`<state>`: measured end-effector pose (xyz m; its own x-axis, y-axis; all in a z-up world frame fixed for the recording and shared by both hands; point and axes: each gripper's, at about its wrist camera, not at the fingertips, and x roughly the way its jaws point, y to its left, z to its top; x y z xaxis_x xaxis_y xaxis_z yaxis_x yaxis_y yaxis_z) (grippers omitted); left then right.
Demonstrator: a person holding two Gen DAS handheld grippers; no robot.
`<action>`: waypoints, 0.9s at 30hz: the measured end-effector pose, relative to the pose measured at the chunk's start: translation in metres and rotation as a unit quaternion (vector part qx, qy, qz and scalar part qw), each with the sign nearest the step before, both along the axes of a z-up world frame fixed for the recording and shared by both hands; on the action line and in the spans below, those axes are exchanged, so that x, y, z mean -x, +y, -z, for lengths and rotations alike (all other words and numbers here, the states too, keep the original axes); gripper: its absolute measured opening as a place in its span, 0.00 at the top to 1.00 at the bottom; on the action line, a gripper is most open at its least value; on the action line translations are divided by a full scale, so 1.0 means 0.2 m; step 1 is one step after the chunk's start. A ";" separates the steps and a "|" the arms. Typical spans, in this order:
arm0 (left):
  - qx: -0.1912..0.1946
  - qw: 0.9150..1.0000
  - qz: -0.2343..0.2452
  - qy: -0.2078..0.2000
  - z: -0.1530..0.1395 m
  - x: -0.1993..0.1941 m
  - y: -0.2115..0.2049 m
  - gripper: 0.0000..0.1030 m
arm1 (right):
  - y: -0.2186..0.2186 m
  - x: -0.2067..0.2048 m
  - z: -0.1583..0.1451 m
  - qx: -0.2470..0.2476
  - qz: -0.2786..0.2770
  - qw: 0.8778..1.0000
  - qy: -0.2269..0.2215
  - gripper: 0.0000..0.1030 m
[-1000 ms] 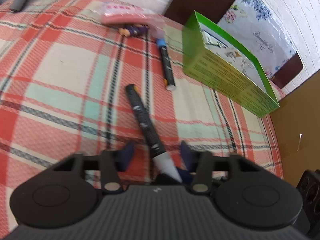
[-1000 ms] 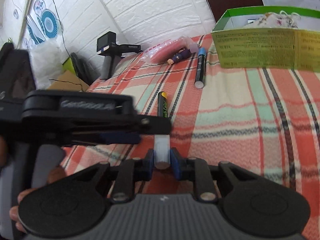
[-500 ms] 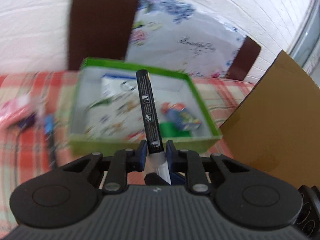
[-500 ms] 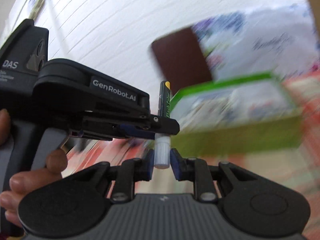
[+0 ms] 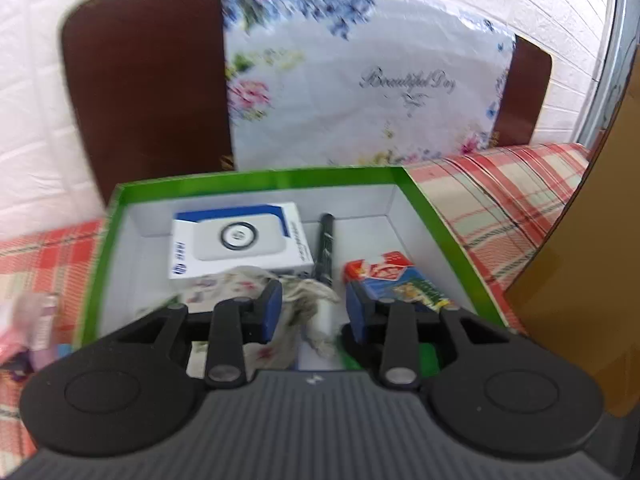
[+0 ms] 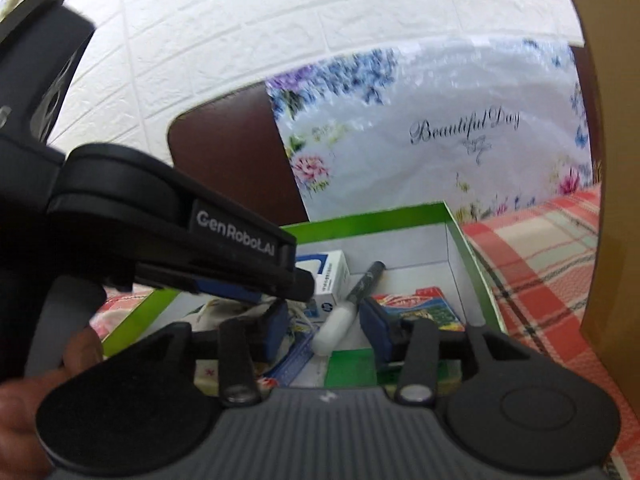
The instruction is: Organize objects
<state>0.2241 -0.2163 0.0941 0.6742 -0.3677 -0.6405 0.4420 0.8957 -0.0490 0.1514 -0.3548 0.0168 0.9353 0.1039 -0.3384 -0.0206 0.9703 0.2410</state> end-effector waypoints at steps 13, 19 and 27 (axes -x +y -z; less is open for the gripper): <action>-0.007 0.995 -0.099 0.022 0.07 0.37 0.63 0.62 | 0.23 0.39 -0.06 -0.019 -0.063 0.998 0.004 0.57; -0.046 0.973 -0.214 0.073 0.28 0.47 1.10 0.62 | 0.57 0.39 0.04 0.017 -0.157 0.985 0.066 0.56; 0.035 0.962 -0.258 0.085 0.28 0.51 1.48 0.62 | 0.95 0.11 0.09 0.094 -0.173 0.975 0.103 0.58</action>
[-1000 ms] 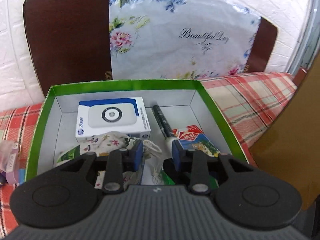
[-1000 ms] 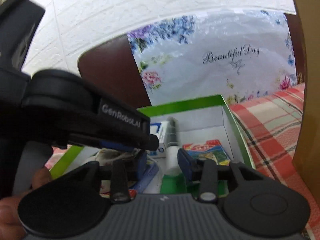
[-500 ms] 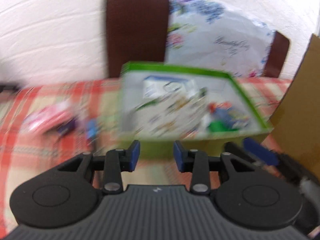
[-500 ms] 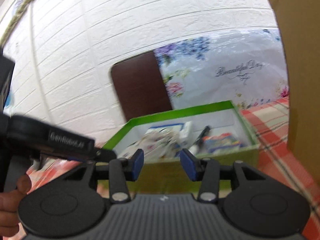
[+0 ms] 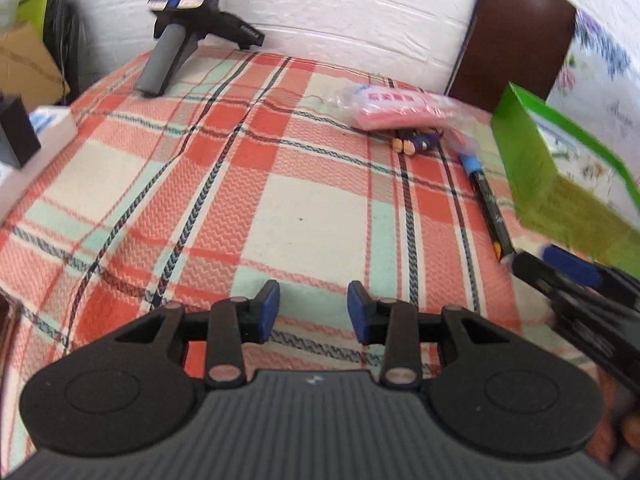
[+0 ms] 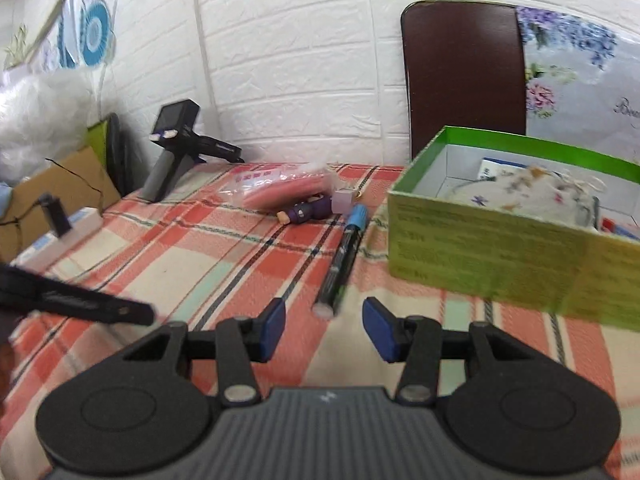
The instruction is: Organize objects
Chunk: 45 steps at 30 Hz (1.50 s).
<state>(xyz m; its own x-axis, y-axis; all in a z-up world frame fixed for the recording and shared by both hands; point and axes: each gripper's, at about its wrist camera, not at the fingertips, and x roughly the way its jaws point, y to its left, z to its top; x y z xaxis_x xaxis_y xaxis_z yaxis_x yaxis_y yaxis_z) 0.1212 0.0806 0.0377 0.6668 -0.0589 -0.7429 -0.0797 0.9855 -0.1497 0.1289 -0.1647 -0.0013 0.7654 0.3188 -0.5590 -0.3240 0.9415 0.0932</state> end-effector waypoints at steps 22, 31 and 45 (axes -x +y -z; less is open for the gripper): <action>0.087 0.991 0.094 0.030 -0.02 0.00 -0.35 0.77 | -0.11 0.37 0.02 -0.152 -0.063 0.980 0.110 0.82; 0.072 0.977 0.198 -0.033 -0.35 -0.17 -0.82 0.83 | -0.44 0.31 -0.16 -0.165 0.024 0.986 0.001 0.82; 0.020 0.954 0.291 -0.071 -0.35 -0.64 -1.61 0.80 | -1.02 -0.24 -0.12 -0.141 0.169 0.974 -0.051 0.82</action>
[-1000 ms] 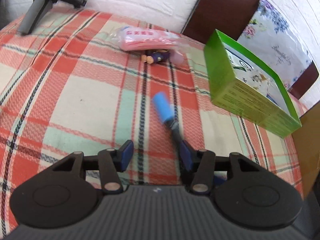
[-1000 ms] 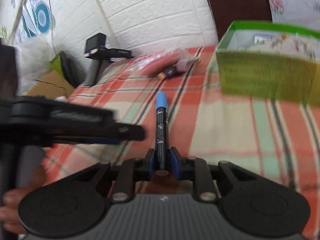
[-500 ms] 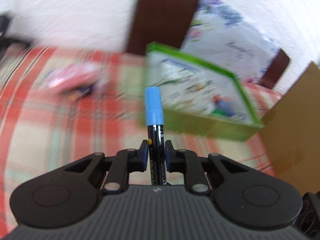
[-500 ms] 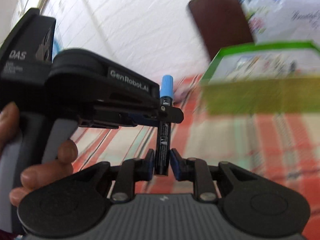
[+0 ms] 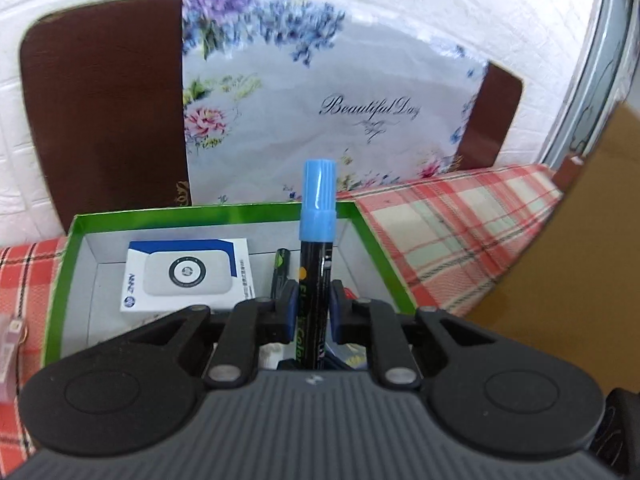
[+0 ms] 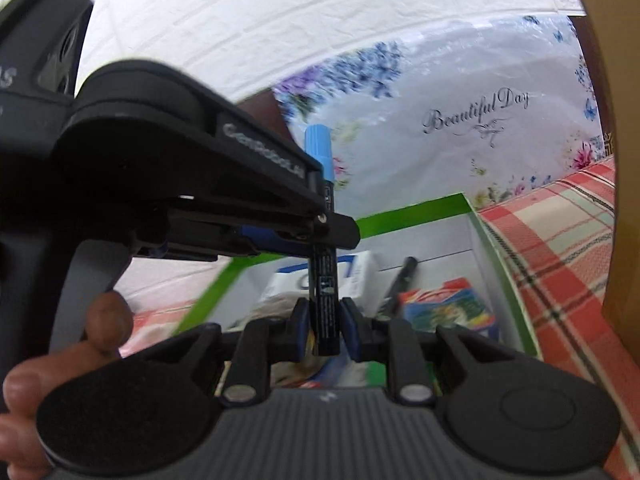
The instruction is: Organize objects
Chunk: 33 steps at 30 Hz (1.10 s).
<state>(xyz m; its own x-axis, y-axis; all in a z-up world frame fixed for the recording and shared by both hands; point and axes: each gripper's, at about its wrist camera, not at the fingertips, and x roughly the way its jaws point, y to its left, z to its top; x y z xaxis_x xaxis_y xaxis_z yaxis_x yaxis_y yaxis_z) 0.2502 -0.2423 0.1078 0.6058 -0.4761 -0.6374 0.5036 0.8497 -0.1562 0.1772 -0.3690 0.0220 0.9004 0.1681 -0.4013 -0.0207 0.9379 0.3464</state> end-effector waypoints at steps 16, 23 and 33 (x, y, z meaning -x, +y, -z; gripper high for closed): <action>-0.103 0.990 -0.075 -0.054 0.00 0.22 0.18 0.78 | -0.02 0.23 -0.02 0.010 0.059 0.998 -0.014 0.59; -0.114 0.987 -0.102 -0.050 0.01 0.42 0.34 0.77 | 0.07 0.47 -0.07 0.026 0.053 0.998 -0.019 0.56; -0.121 0.980 -0.150 -0.041 0.06 0.60 0.66 0.71 | 0.26 0.64 -0.09 0.037 0.012 0.999 -0.006 0.50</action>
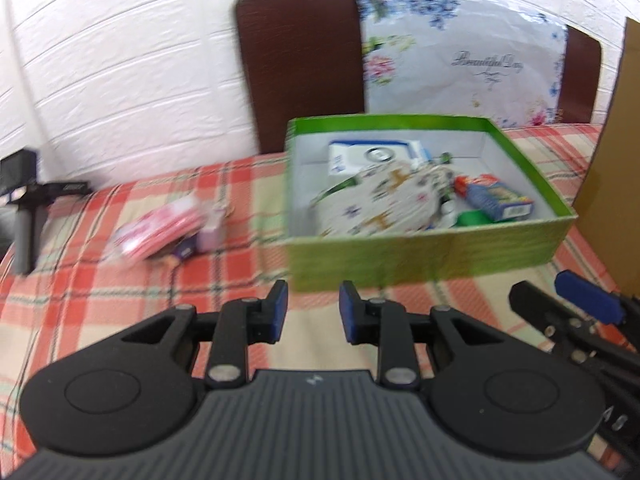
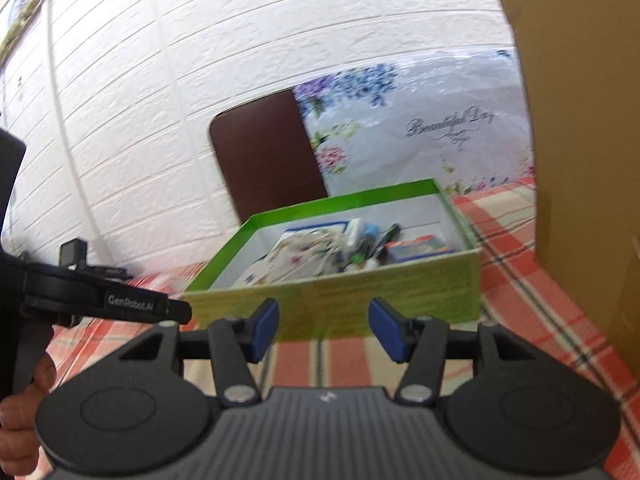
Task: Organize objects
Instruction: 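Withdraw the right gripper toward the pink plastic bag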
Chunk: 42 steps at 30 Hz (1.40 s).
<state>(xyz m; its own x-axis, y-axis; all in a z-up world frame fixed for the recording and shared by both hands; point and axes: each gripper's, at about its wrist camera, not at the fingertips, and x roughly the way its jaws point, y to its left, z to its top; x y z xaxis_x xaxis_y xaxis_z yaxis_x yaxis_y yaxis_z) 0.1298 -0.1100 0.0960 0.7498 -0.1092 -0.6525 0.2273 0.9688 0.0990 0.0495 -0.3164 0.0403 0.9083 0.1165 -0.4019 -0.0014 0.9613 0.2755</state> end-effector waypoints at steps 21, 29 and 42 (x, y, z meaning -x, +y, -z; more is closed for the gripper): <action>0.007 0.995 -0.096 -0.006 0.11 0.00 0.73 0.69 | 0.61 -0.03 -0.03 0.082 -0.107 0.991 0.017 0.47; 0.001 0.993 -0.116 -0.006 0.15 -0.04 0.91 0.68 | 0.78 -0.08 -0.01 0.095 -0.134 0.986 0.035 0.47; 0.016 0.984 -0.176 0.003 0.31 -0.13 1.16 0.62 | 1.02 -0.27 0.03 0.131 -0.172 0.975 0.051 0.45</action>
